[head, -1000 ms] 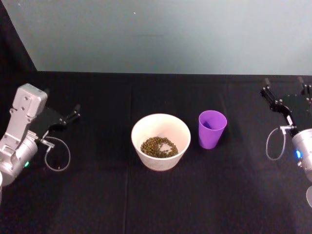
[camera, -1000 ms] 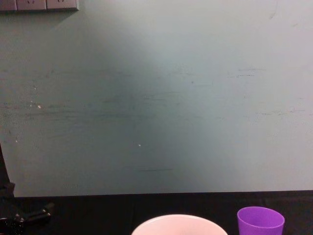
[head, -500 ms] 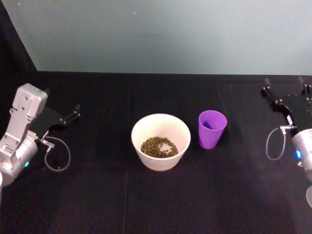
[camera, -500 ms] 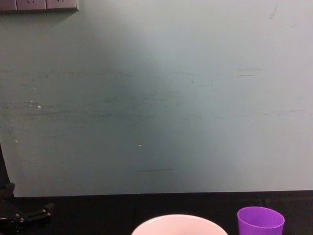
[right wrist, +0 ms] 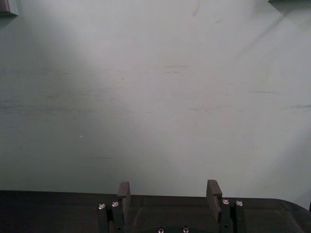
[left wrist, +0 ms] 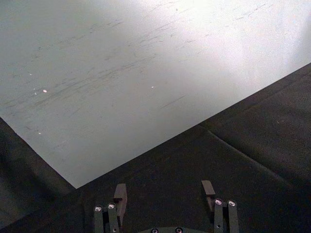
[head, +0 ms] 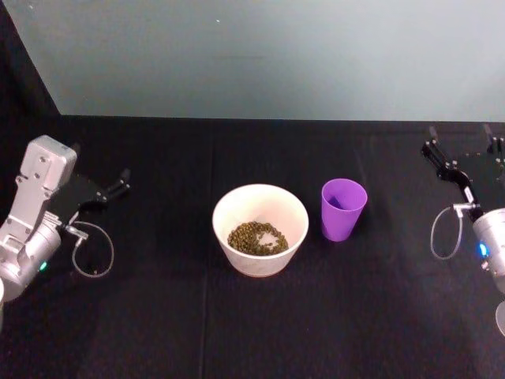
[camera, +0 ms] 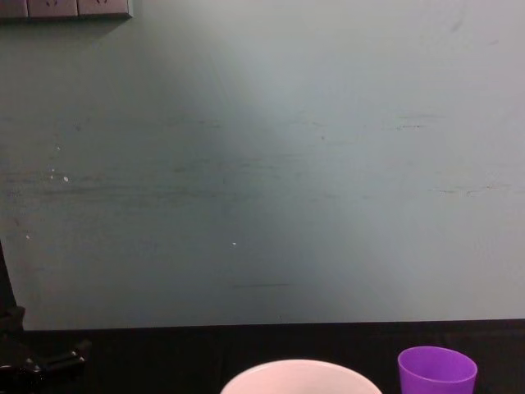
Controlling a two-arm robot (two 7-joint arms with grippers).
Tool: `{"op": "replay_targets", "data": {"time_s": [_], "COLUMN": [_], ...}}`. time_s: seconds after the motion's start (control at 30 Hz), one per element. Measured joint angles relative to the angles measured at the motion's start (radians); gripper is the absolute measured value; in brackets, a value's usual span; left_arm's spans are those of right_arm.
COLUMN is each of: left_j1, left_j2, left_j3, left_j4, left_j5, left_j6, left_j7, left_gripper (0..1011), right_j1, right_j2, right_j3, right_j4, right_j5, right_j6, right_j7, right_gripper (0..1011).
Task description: Pick up the cup and pour the mung beans from the cup into the bowl.
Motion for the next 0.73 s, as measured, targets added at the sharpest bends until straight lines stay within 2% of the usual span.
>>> {"op": "replay_targets", "data": {"time_s": [0.73], "left_j1": [0.0], "left_j2": [0.0], "left_j3": [0.0], "left_j4": [0.0], "left_j5": [0.0], "left_j6": [0.0], "left_j7": [0.0], "left_gripper": [1000], "right_j1": [0.0], "right_j2": [0.0], "right_j3": [0.0], "right_j4": [0.0], "right_j5": [0.0], "right_j6": [0.0], "right_j7": [0.0], "right_gripper": [1004]}}
